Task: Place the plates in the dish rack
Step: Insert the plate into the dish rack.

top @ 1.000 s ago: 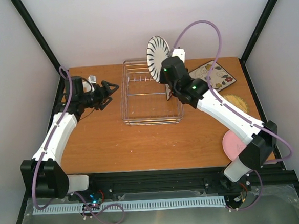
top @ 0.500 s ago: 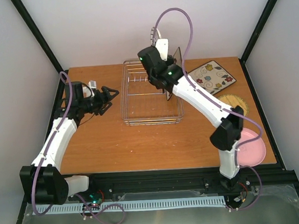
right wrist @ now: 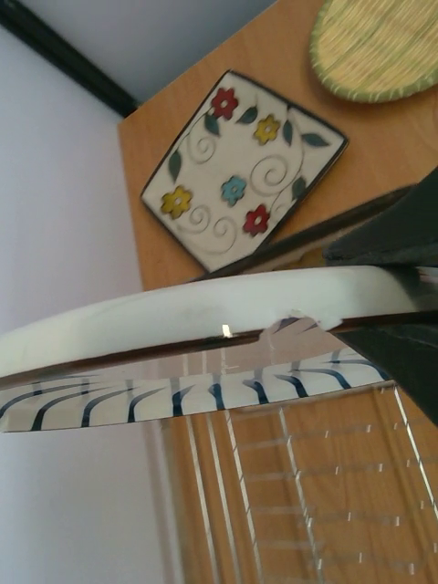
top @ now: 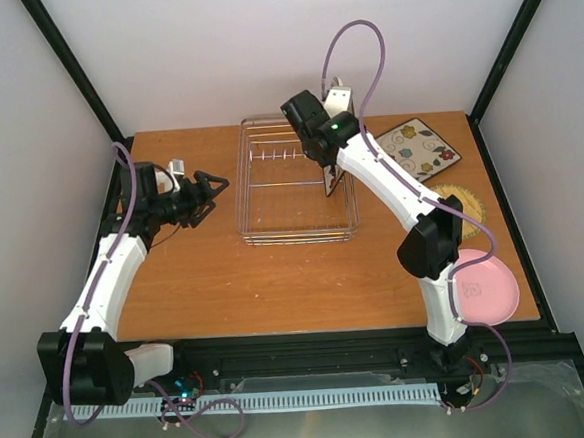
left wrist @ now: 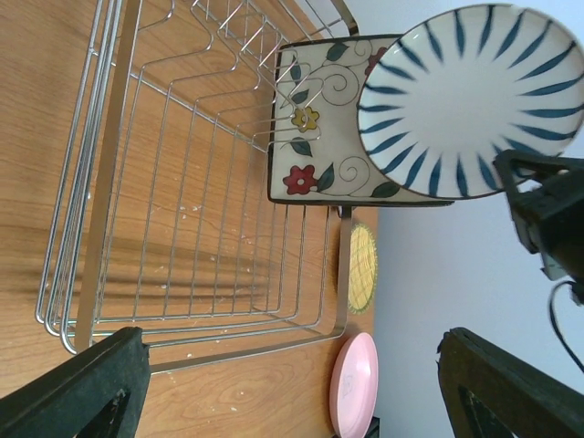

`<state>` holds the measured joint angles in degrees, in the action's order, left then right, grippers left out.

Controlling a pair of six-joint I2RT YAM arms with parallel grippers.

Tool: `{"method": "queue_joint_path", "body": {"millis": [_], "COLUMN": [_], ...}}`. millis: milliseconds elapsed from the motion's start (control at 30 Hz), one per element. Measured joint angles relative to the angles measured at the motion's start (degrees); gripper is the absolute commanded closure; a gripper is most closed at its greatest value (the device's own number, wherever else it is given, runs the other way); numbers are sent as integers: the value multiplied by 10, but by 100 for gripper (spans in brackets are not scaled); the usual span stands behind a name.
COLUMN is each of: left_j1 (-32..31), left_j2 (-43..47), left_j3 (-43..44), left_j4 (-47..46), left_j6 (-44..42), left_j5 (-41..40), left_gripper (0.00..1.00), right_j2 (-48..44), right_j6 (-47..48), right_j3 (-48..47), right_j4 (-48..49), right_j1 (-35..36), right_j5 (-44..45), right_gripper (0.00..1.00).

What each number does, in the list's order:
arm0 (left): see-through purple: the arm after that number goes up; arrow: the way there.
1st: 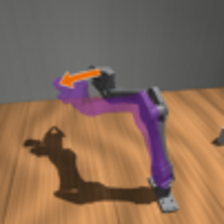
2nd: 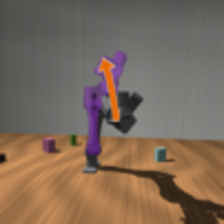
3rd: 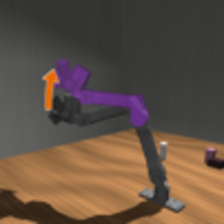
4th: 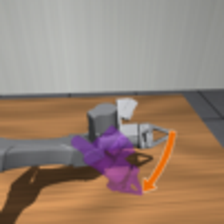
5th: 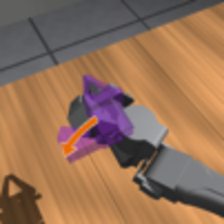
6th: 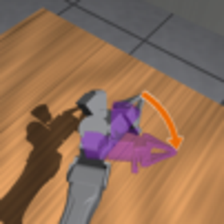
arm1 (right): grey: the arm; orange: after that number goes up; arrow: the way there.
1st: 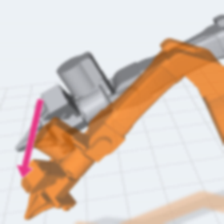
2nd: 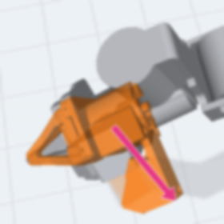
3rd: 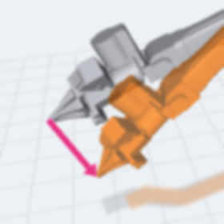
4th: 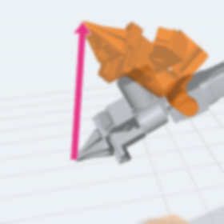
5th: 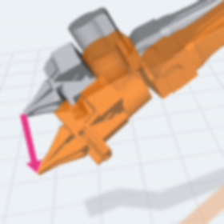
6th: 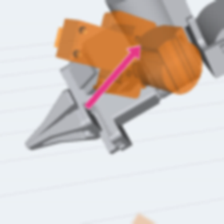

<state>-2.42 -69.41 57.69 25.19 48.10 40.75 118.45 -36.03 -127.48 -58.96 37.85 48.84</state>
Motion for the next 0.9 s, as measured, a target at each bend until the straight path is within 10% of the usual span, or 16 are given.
{"method": "queue_joint_path", "body": {"millis": [900], "left_j1": [2], "left_j2": [3], "left_j3": [-13], "left_j4": [6], "left_j6": [-7], "left_j5": [12], "left_gripper": [13], "right_j2": [9], "right_j6": [-15], "right_j3": [63], "right_j4": [10], "right_j1": [-11], "right_j5": [-50], "right_gripper": [97]}}
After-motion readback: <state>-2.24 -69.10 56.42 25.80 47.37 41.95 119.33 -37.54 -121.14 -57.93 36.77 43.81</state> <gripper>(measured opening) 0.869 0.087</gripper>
